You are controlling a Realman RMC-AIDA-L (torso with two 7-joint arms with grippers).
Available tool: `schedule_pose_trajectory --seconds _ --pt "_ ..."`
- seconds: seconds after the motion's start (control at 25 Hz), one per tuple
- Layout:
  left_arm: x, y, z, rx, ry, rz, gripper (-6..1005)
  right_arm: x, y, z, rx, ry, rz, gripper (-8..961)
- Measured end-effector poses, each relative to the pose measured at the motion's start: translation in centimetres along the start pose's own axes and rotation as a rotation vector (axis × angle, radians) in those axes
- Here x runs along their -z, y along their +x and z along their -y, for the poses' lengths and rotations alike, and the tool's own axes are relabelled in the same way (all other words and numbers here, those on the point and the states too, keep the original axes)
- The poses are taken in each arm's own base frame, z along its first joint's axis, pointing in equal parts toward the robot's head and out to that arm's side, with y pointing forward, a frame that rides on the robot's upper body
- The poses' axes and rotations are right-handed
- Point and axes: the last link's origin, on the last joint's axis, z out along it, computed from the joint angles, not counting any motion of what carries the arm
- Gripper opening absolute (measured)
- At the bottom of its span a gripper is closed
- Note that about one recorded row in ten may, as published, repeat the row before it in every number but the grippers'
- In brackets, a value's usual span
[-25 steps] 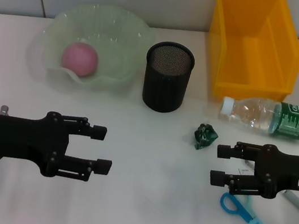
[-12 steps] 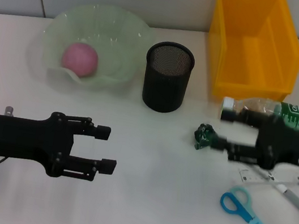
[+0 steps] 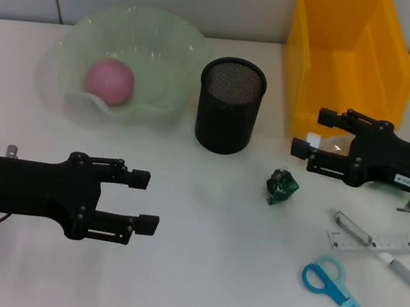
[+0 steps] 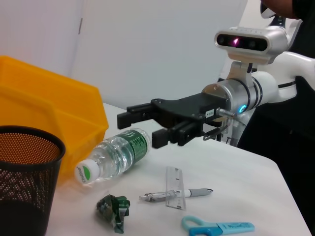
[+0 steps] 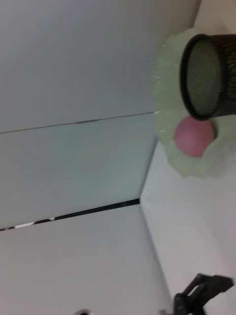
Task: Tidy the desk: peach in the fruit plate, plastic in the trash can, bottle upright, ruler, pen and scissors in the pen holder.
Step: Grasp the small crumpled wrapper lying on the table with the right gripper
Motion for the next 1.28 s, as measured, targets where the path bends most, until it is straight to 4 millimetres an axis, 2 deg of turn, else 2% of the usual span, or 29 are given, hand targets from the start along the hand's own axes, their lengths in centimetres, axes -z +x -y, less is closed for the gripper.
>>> schedule_pose_trajectory --seconds 0.2,0.32,0.4,0.44,0.56,0.6,0.64,0.68,0.76,0.8,0.96,1.0,1.16,1.28 --pt "0.0 0.0 0.1 0.001 0.007 0.000 766 -0.5 0.4 0.1 0.025 0.002 -0.049 821" --pt "0.0 0.0 0.1 0.003 0.011 0.001 766 -0.4 -0.3 0.0 0.021 -0.015 -0.044 820" --pt "0.0 0.0 0.1 0.003 0.011 0.001 766 -0.3 -2.3 0.5 -0.019 -0.048 -0.090 820" --pt "0.0 0.0 0.1 0.003 0.011 0.001 766 -0.3 -2.3 0.5 -0.019 -0.048 -0.090 820" --pt "0.1 0.0 0.2 0.011 0.016 -0.001 765 -0.5 -4.7 0.8 -0.056 -0.075 -0.174 821" --pt "0.1 0.0 0.2 0.011 0.016 -0.001 765 -0.5 -4.7 0.8 -0.056 -0.075 -0.174 822" --pt "0.1 0.0 0.2 0.011 0.016 -0.001 765 -0.8 -6.2 0.9 -0.097 -0.083 -0.240 822" --pt "0.1 0.0 0.2 0.010 0.016 -0.001 765 -0.8 -6.2 0.9 -0.097 -0.083 -0.240 822" --pt "0.1 0.0 0.2 0.008 0.017 -0.001 765 -1.9 -8.2 1.0 -0.131 -0.087 -0.344 821" --pt "0.1 0.0 0.2 0.008 0.017 -0.001 765 -1.9 -8.2 1.0 -0.131 -0.087 -0.344 821" --pt "0.2 0.0 0.2 0.008 0.018 -0.003 764 -4.0 -10.1 1.2 -0.152 -0.076 -0.511 821" --pt "0.2 0.0 0.2 0.008 0.018 -0.003 764 -4.0 -10.1 1.2 -0.152 -0.076 -0.511 821" --pt "0.3 0.1 0.2 0.007 0.017 -0.006 764 -6.3 -10.9 1.2 -0.134 -0.047 -0.674 822" --pt "0.3 0.0 0.2 0.010 0.017 -0.008 764 -7.1 -11.1 1.0 -0.115 -0.042 -0.713 822"
